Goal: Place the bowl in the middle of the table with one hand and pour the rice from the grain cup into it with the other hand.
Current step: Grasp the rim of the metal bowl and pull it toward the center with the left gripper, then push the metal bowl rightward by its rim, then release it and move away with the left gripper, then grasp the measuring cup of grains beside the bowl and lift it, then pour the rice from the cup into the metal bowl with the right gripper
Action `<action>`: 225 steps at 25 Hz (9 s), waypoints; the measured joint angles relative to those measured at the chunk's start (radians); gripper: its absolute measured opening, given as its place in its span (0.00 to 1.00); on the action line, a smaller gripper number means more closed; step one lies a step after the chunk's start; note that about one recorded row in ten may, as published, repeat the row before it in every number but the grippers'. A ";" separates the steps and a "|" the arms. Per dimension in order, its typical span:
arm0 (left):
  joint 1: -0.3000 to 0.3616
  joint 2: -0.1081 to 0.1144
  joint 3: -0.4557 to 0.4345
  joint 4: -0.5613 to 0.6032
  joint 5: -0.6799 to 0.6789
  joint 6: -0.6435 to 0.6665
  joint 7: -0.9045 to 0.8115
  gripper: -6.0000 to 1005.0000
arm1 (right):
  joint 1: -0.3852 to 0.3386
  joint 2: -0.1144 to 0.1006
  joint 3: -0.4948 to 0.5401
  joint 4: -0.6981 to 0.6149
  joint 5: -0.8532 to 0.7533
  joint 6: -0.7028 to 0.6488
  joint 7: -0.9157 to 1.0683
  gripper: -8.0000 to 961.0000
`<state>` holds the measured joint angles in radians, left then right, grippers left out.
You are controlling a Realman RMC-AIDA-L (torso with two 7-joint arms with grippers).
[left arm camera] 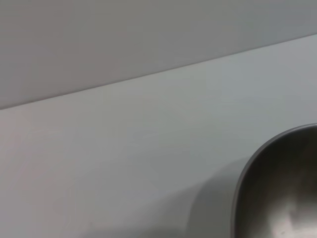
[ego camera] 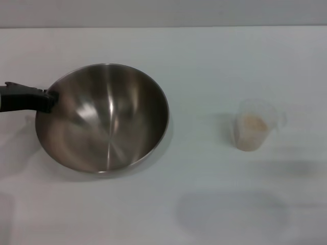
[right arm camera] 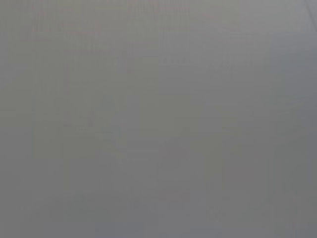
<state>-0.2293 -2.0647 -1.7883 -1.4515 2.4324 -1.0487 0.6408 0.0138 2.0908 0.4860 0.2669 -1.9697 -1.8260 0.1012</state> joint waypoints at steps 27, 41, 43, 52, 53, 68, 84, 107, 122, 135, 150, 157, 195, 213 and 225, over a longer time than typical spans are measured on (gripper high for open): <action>-0.313 -0.002 -0.208 0.235 -0.183 -0.244 0.115 0.05 | 0.008 0.000 -0.021 0.001 0.000 0.001 -0.001 0.81; -0.331 -0.003 -0.046 0.326 -0.208 -0.062 0.106 0.08 | 0.009 0.000 -0.030 0.001 0.004 0.000 -0.008 0.81; -0.331 -0.003 -0.045 0.338 -0.208 -0.062 0.108 0.09 | 0.010 0.000 -0.030 0.000 0.004 0.000 -0.008 0.81; -0.326 -0.003 -0.051 0.354 -0.210 -0.022 0.113 0.11 | 0.011 0.000 -0.030 0.000 0.003 0.001 -0.007 0.82; -0.324 -0.002 -0.050 0.349 -0.210 -0.014 0.114 0.11 | 0.010 0.000 -0.030 0.000 0.003 0.001 -0.007 0.82; -0.230 -0.003 -0.057 0.020 -0.248 0.135 0.208 0.60 | 0.006 0.000 -0.030 0.000 0.006 -0.006 -0.008 0.81; 0.075 -0.005 0.676 0.532 -0.025 2.197 -0.115 0.83 | 0.032 -0.002 -0.080 -0.050 0.001 0.184 -0.013 0.81; 0.002 -0.008 0.655 1.073 -0.006 2.454 -0.670 0.83 | 0.132 0.000 -0.235 -0.040 -0.002 0.466 -0.104 0.81; 0.001 -0.009 0.661 1.064 0.001 2.468 -0.675 0.83 | 0.170 0.000 -0.225 -0.041 0.005 0.517 -0.104 0.82; 0.011 -0.009 0.685 1.075 -0.004 2.466 -0.676 0.83 | 0.198 -0.002 -0.222 -0.041 0.008 0.535 -0.102 0.81; 0.014 -0.009 0.683 1.099 -0.006 2.458 -0.676 0.83 | 0.194 -0.002 -0.219 -0.034 0.008 0.517 -0.102 0.80; 0.014 -0.009 0.683 1.103 -0.006 2.452 -0.676 0.83 | 0.203 -0.002 -0.207 -0.034 0.008 0.526 -0.101 0.62; 0.038 -0.012 0.693 1.145 -0.002 2.443 -0.677 0.83 | 0.233 -0.003 -0.121 -0.012 0.008 0.287 -0.215 0.01; 0.042 -0.014 0.726 1.174 -0.006 2.400 -0.676 0.83 | 0.433 -0.004 -0.139 0.073 -0.106 0.303 -0.701 0.01; 0.030 -0.014 0.728 1.168 -0.004 2.389 -0.676 0.83 | 0.439 0.000 -0.163 0.170 -0.122 0.410 -1.303 0.01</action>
<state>-0.1996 -2.0786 -1.0599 -0.2839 2.4280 1.3398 -0.0352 0.4532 2.0904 0.3228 0.4374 -2.0918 -1.4164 -1.2019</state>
